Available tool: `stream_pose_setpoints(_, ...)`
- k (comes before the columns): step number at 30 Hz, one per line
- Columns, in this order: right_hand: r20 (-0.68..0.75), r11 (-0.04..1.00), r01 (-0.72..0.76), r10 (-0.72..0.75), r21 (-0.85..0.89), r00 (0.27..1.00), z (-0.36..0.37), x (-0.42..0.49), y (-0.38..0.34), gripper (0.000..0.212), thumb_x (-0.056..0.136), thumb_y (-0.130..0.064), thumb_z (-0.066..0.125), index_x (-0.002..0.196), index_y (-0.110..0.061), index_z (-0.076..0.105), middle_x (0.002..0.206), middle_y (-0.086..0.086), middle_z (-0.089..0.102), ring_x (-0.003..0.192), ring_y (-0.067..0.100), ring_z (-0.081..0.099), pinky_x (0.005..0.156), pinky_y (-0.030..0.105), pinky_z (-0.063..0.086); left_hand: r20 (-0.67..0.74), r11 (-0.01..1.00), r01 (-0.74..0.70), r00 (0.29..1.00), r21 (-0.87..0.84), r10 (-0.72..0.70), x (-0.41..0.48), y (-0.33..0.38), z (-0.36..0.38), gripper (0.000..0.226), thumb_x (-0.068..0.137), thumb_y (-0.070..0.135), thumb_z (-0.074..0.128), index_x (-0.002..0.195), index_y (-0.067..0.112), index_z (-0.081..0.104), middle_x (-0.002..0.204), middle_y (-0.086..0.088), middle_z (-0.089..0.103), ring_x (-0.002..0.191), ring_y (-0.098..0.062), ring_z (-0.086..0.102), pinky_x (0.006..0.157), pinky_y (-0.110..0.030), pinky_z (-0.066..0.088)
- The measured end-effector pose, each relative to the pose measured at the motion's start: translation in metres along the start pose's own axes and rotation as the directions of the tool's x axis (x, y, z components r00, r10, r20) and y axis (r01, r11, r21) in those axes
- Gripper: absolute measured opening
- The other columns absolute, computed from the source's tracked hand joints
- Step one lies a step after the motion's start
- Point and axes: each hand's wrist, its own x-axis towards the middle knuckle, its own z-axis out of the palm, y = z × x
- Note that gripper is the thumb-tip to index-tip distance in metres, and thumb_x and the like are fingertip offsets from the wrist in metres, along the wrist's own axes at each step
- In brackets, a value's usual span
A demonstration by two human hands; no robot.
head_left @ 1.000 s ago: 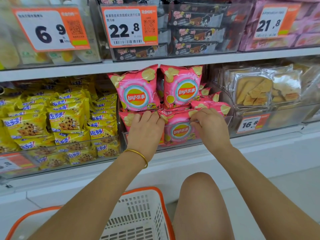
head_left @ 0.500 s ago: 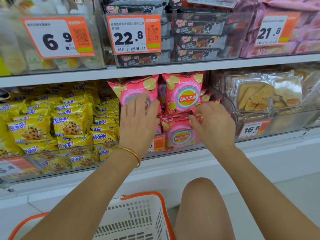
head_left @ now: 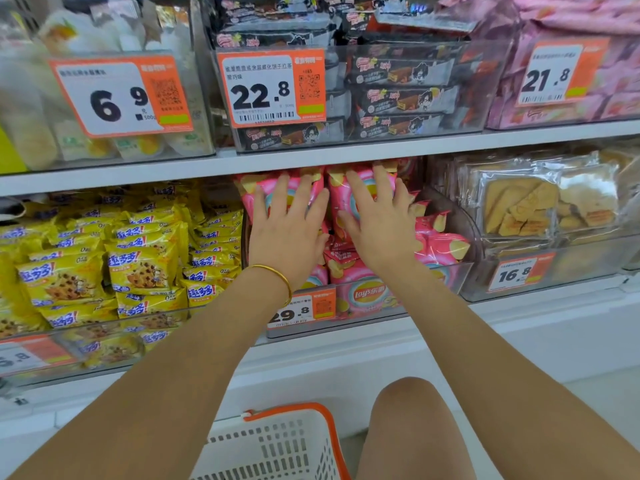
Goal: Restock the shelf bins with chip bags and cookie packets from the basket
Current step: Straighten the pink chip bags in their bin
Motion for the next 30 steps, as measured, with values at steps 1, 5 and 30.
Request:
stream_pose_setpoints(1, -0.001, 1.000, -0.007, 0.007, -0.017, 1.000, 0.001, 0.001, -0.002, 0.055, 0.097, -0.043, 0.044, 0.147, -0.031, 0.026, 0.157, 0.007, 0.015, 0.139, 0.040, 0.017, 0.101, 0.055, 0.033, 0.029, 1.000, -0.002, 1.000, 0.014, 0.002, 0.002, 0.001, 0.000, 0.061, 0.090, 0.042, 0.052, 0.144, 0.020, 0.035, 0.152, -0.008, 0.032, 0.138, -0.038, 0.027, 0.109, -0.061, 0.023)
stream_pose_setpoints(5, -0.006, 0.999, -0.002, 0.002, -0.053, 1.000, 0.001, 0.001, 0.002, 0.060, 0.096, -0.047, 0.043, 0.149, -0.031, 0.021, 0.157, 0.007, 0.014, 0.137, 0.039, 0.023, 0.100, 0.054, 0.035, 0.050, 0.999, -0.002, 0.999, 0.044, 0.000, 0.002, 0.004, -0.001, 0.060, 0.093, 0.039, 0.049, 0.147, 0.021, 0.030, 0.154, -0.007, 0.028, 0.140, -0.037, 0.025, 0.110, -0.061, 0.022)
stream_pose_setpoints(30, -0.039, 0.977, 0.111, -0.106, 0.184, 0.994, 0.003, -0.006, 0.034, 0.066, 0.098, -0.045, 0.038, 0.151, -0.015, 0.015, 0.159, 0.010, 0.009, 0.143, 0.031, 0.021, 0.111, 0.046, 0.027, -0.040, 0.992, -0.121, 0.992, -0.041, 0.119, -0.005, -0.006, -0.007, 0.064, 0.084, 0.029, 0.023, 0.143, 0.009, 0.037, 0.151, -0.019, 0.030, 0.139, -0.038, 0.027, 0.112, -0.056, 0.024)
